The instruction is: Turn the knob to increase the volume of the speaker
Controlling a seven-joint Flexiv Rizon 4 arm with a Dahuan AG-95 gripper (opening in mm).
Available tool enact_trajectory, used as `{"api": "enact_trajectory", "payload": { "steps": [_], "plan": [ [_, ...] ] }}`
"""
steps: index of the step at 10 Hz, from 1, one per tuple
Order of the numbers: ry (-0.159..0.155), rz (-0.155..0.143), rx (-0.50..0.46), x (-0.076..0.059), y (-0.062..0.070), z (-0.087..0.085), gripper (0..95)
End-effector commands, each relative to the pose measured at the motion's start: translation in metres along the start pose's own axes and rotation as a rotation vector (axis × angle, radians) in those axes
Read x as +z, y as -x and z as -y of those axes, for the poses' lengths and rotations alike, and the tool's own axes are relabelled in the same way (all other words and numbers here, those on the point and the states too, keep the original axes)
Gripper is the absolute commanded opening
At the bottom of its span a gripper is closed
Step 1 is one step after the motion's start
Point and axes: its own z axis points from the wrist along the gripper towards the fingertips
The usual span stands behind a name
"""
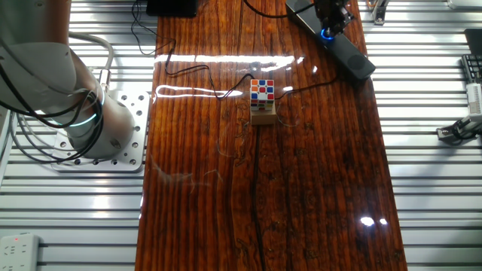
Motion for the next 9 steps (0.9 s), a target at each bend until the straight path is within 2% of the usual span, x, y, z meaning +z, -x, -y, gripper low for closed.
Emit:
{"api": "enact_trajectory", "payload": {
  "steps": [1, 4, 9],
  "plan": [
    [0.002, 0.001, -0.013, -0.0005, 0.0003, -0.0003, 0.0],
    [0.003, -0.003, -0.038, -0.0004, 0.0004, -0.0004, 0.0],
    [-0.011, -0.013, -0.13, -0.0002, 0.0006, -0.0004, 0.0]
  ]
}}
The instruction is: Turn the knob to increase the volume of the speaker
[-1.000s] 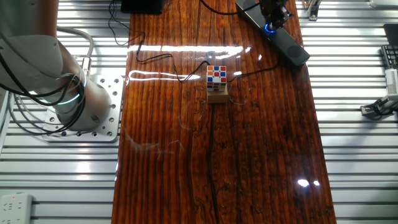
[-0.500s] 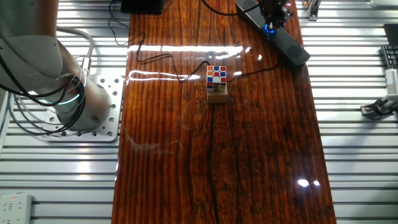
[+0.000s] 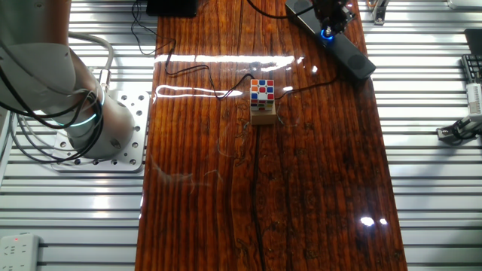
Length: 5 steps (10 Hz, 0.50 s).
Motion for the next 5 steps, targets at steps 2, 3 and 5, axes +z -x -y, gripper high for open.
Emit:
{"api": "enact_trajectory", "payload": {
  "steps": [2, 3, 5],
  "plan": [
    [-0.002, -0.004, -0.063, 0.0001, 0.0004, -0.0004, 0.0],
    [-0.005, -0.005, -0.088, 0.0004, 0.0008, -0.0004, 0.0],
    [-0.003, -0.004, -0.116, 0.0005, 0.0009, -0.0004, 0.0]
  ]
}}
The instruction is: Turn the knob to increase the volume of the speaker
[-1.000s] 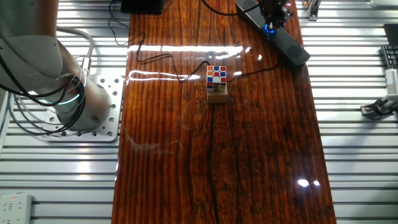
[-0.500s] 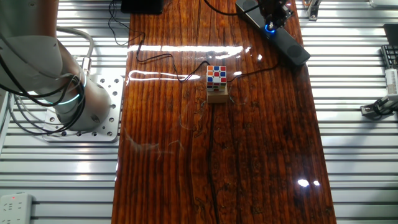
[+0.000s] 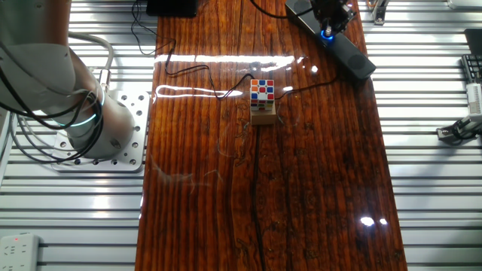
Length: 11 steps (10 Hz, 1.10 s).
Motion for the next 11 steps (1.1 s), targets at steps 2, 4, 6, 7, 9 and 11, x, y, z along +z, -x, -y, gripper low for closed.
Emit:
{"api": "enact_trajectory", "payload": {
  "steps": [2, 4, 6, 7, 9, 11],
  "plan": [
    [0.006, 0.0, -0.059, 0.0004, 0.0005, -0.0001, 0.0],
    [0.003, -0.003, -0.104, 0.0005, 0.0006, -0.0001, 0.0],
    [-0.001, -0.011, -0.148, 0.0006, 0.0007, -0.0001, 0.0],
    [-0.001, -0.01, -0.157, 0.0006, 0.0007, -0.0001, 0.0],
    [0.001, -0.007, -0.187, 0.0006, 0.0008, -0.0001, 0.0],
    [-0.001, -0.008, -0.214, 0.0006, 0.0008, -0.0001, 0.0]
  ]
}}
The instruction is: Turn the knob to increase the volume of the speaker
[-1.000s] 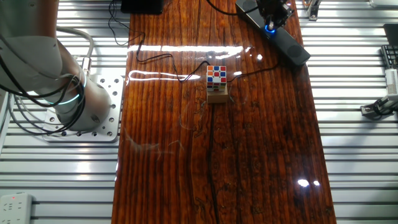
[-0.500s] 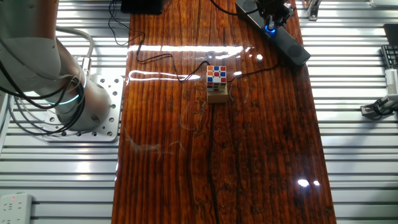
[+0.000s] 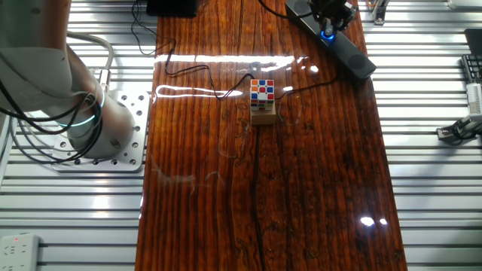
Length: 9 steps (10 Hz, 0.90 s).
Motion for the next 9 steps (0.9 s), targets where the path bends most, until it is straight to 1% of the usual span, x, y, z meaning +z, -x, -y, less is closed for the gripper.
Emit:
{"api": "enact_trajectory", "payload": {
  "steps": [1, 6, 8, 9],
  "plan": [
    [-0.003, -0.001, -0.032, 0.0002, 0.0001, 0.0001, 0.0],
    [-0.002, -0.005, -0.113, 0.0002, 0.0002, 0.0005, 0.0],
    [-0.005, -0.013, -0.164, 0.0002, 0.0003, 0.0005, 0.0],
    [-0.003, -0.013, -0.175, 0.0002, 0.0003, 0.0005, 0.0]
  ]
}}
